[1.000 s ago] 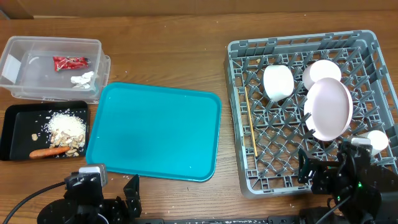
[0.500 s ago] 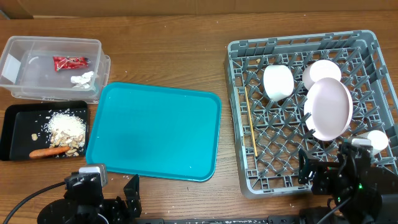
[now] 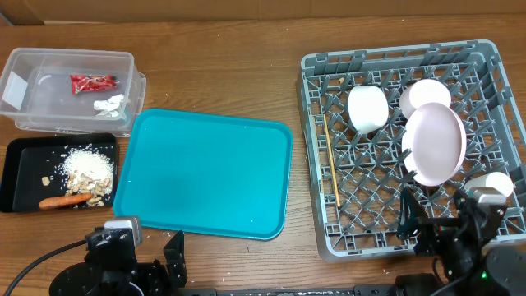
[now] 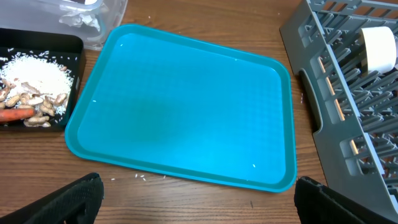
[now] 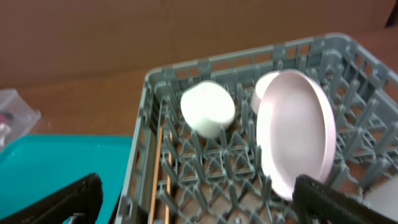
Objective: Sort waste into correct bins and load items into the dishwasher
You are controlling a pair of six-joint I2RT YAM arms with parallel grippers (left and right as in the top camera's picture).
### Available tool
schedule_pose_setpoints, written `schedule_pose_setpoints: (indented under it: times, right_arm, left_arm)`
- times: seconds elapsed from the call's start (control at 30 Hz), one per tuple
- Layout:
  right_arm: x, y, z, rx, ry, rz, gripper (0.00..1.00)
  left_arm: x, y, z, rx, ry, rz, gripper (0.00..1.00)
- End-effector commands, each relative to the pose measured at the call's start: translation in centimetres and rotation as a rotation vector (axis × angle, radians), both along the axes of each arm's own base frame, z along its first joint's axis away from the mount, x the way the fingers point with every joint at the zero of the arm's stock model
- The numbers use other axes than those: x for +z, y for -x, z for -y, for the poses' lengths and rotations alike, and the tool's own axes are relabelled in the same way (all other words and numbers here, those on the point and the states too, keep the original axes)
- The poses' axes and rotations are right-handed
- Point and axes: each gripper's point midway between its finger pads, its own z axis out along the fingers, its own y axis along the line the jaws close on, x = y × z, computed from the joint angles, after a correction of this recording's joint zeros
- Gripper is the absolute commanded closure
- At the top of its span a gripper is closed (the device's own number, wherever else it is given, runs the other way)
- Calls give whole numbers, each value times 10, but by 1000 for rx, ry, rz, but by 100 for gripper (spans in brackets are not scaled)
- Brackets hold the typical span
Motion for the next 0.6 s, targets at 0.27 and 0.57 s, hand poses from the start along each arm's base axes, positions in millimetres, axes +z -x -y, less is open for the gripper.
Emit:
schedule_pose_setpoints:
  times: [0.27, 0.57]
  right_arm:
    - [-38, -28, -5, 23, -12, 220, 0]
    - [-44, -69, -12, 62, 55, 494, 0]
  left_arm:
    - [0, 1, 1, -6, 3, 5, 0]
    - [0, 1, 1, -6, 3, 5, 0]
